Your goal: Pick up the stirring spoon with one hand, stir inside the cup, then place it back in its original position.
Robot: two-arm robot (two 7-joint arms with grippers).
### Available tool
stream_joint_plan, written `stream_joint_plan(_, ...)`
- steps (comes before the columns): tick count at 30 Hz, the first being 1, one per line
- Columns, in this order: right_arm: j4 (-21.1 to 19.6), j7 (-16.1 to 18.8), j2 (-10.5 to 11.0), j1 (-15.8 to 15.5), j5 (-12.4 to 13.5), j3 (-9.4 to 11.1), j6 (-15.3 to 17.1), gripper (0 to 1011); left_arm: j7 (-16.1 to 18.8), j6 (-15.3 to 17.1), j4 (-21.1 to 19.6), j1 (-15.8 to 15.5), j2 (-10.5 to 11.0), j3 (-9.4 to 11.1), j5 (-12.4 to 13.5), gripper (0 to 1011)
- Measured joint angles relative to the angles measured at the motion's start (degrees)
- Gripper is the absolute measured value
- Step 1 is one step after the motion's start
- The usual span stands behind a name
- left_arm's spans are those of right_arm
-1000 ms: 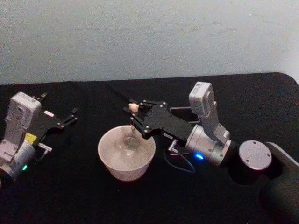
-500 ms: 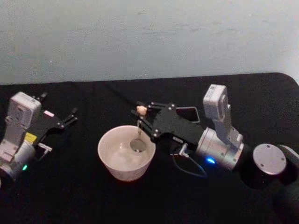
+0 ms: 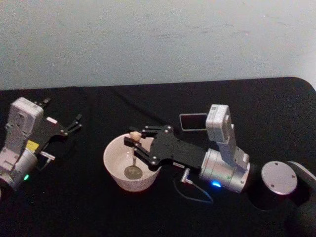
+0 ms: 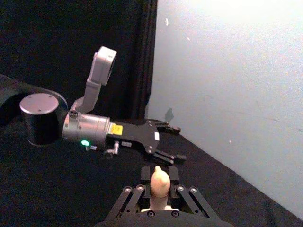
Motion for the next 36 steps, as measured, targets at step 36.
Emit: stream_joint_plan(36, 7.36, -4.14, -3.02, 4.68, -3.27, 1.89, -1.74, 214, 0.0, 0.0, 0.0, 0.0, 0.0, 0.0, 0.0, 1001)
